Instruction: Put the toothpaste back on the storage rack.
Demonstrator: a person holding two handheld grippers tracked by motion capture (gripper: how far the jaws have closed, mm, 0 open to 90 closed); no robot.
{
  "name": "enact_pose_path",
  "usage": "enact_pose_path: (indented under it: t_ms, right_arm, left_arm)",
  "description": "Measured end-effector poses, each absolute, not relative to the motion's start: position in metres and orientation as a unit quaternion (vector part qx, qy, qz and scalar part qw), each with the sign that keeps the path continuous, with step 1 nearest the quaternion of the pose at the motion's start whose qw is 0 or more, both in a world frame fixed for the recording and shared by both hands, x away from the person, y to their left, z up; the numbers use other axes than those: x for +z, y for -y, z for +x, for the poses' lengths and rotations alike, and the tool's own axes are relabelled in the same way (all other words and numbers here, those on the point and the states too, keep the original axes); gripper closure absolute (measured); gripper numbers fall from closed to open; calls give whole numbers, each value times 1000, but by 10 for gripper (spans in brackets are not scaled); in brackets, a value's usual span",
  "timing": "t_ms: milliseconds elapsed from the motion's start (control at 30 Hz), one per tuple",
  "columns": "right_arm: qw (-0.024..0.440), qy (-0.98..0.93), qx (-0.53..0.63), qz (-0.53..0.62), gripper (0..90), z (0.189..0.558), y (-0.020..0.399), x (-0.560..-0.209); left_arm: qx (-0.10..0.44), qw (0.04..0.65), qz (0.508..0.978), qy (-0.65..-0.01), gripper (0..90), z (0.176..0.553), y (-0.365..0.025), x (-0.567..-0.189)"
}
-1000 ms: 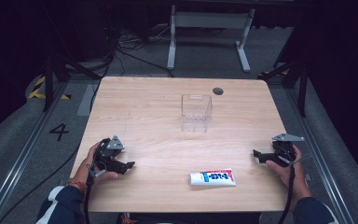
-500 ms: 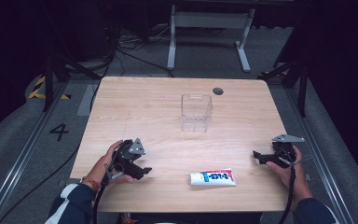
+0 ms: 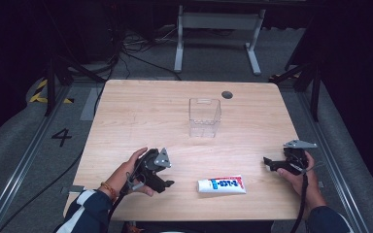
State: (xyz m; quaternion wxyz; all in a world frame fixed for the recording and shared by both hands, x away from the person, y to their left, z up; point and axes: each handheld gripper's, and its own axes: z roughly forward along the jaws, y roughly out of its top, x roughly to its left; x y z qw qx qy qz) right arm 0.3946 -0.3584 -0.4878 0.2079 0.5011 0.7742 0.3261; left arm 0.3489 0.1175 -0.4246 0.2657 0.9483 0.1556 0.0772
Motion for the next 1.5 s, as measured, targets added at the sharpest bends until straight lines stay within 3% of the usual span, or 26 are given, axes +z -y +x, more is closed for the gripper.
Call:
enact_pose_path:
  t_ms: [867,1000,1500]
  right_arm:
    - [207,-774,327,501,21,394,358,-488]
    - [207,-776,327,499,21,394,358,-488]
    - [207,-775,327,499,21,393,357,-488]
  left_arm:
    - [31,238,969,-63,201,342,-16,-428]
    - [30,222,974,-43,246,346,0,-430]
    - [20,183,982,-39,280,356,45,-447]
